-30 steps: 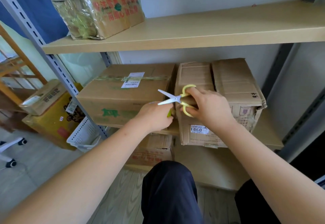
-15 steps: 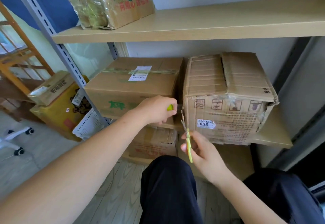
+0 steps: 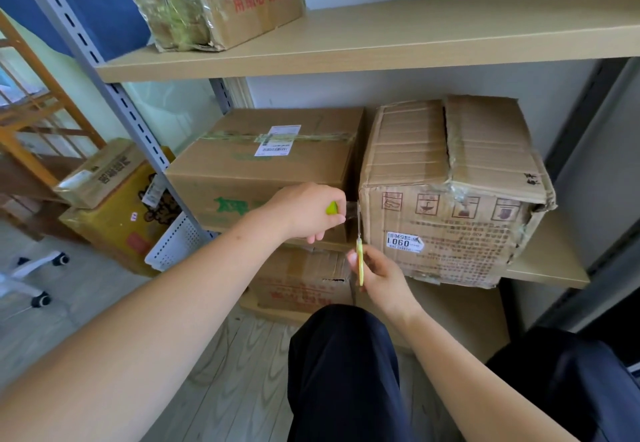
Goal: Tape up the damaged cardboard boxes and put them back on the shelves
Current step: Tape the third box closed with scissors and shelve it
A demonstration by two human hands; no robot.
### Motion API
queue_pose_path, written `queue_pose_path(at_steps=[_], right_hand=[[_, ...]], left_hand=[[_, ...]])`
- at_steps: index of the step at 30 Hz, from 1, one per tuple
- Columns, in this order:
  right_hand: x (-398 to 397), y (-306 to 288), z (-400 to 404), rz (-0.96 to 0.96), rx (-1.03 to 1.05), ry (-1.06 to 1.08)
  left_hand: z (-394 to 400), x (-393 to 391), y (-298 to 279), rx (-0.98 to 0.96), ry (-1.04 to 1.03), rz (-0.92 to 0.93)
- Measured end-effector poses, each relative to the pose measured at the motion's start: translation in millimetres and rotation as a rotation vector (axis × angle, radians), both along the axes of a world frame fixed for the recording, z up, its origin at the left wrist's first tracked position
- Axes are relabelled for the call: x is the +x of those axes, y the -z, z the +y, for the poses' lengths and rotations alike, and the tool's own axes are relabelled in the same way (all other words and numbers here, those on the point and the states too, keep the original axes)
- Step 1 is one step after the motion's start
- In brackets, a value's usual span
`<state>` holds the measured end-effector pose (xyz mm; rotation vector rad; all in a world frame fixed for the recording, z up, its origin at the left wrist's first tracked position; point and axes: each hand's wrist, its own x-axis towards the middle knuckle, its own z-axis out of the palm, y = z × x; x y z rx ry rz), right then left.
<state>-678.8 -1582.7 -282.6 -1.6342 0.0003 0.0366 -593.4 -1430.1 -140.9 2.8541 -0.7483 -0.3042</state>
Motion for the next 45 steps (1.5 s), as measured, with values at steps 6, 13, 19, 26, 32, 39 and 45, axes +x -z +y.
queue_pose_path(at_steps=[6,13,19,26,32,39,45], right_hand=[[1.7,5.0,-2.6,-0.057,0.029,0.103],[-4.0,9.5,-1.9,0.029,0.018,0.032],[-27.4,22.6,-3.1,0.093,-0.153,-0.041],[-28.9,0.6,-0.3,0.040,-0.207,0.014],[-26.6,-19.2,1.3,-0.009,-0.246,0.052],[-29.4,-27.2,1.9,0.044,-0.169,0.028],[-22.3,-40.6,3.0,0.061,-0.059,0.023]], left_hand=[[7.1,-1.2,0.5,-0.009,-0.041,0.004],[2.8,-7.9,8.8,-0.030,-0.093,-0.015],[5.2,-10.6,4.9,-0.038,-0.105,-0.029],[3.5,-11.8,7.2,-0.040,-0.107,-0.032],[4.5,-9.9,8.2,-0.035,-0.102,-0.048],[6.1,-3.6,8.2,-0.025,-0.096,-0.093],[7.5,-3.5,8.5,0.004,-0.089,-0.119]])
